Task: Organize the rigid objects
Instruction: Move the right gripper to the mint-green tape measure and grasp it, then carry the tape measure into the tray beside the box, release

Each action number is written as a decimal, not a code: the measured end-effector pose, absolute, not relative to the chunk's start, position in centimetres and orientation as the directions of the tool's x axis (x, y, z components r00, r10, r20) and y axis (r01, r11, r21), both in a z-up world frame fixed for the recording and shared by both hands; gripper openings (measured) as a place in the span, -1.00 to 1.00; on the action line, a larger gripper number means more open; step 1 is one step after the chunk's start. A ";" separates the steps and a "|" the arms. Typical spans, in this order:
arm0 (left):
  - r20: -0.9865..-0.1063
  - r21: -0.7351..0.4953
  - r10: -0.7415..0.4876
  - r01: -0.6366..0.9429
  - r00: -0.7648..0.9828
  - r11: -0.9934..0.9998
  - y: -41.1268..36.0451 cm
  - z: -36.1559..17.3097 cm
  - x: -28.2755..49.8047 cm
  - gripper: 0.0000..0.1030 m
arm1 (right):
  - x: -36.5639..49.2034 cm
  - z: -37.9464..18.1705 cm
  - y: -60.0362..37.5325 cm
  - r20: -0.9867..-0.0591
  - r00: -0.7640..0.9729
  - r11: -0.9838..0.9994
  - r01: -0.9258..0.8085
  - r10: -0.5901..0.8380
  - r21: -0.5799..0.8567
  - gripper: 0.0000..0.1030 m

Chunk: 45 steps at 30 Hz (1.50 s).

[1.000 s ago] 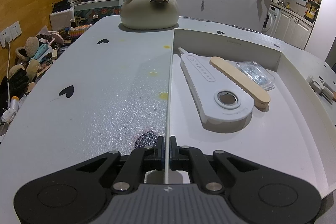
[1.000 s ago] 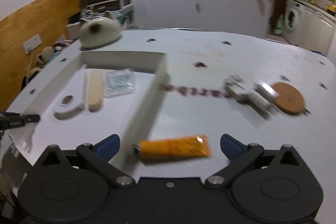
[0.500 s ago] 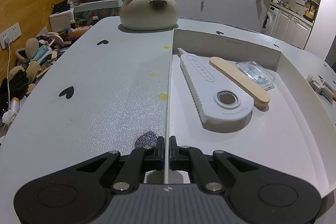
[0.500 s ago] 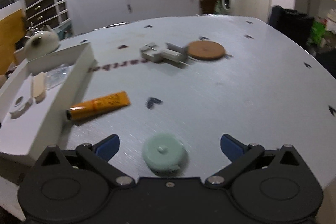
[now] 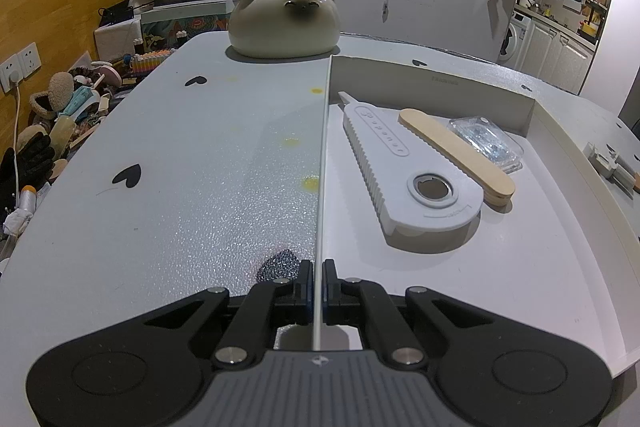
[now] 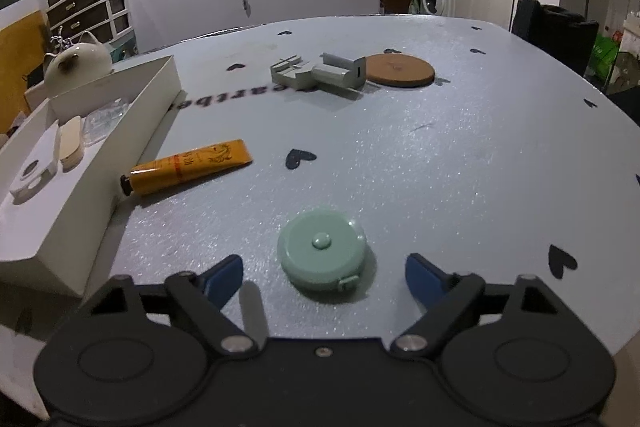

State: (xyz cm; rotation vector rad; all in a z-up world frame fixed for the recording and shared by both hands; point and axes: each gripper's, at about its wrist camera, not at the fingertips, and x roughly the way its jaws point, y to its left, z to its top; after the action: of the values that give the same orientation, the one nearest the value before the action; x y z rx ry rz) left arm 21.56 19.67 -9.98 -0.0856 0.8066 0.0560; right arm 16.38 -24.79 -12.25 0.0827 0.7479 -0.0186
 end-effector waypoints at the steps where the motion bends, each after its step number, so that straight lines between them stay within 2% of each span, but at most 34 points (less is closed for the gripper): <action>1: -0.723 -0.054 0.018 -0.082 0.691 0.995 19.7 -10.0 21.6 -0.95 | 16.5 -12.3 -24.8 -0.675 0.738 0.997 0.043 0.013 0.067 0.62; 8: -0.722 -0.054 0.018 -0.082 0.691 0.995 19.7 -10.0 21.6 -0.95 | 16.6 -12.1 -24.5 -0.662 0.749 0.999 0.029 -0.007 0.022 -0.02; 19: -0.722 -0.054 0.018 -0.082 0.692 0.995 19.7 -10.0 21.6 -0.95 | 17.2 -11.5 -23.1 -0.660 0.750 0.999 -0.023 0.043 0.038 -0.03; 29: -0.721 -0.058 0.014 -0.080 0.693 0.995 19.6 -10.0 21.6 -0.95 | 21.3 -7.9 -18.6 -0.569 0.791 0.974 -0.202 0.226 0.107 -0.03; 36: -0.718 -0.074 0.003 -0.081 0.696 0.994 19.8 -10.1 21.5 -0.95 | 26.5 -5.2 -14.0 -0.533 0.781 0.938 -0.335 0.326 0.083 -0.03; 45: -0.719 -0.070 0.004 -0.079 0.695 0.994 19.7 -10.1 21.6 -0.95 | 33.3 -6.1 -9.5 -0.610 0.712 0.923 -0.372 0.348 0.092 -0.03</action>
State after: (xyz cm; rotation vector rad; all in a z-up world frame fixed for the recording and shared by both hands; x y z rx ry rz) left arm 21.56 19.70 -10.13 -0.0985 0.8018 0.0467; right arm 33.35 -9.49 -6.06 -0.0383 0.6681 0.3996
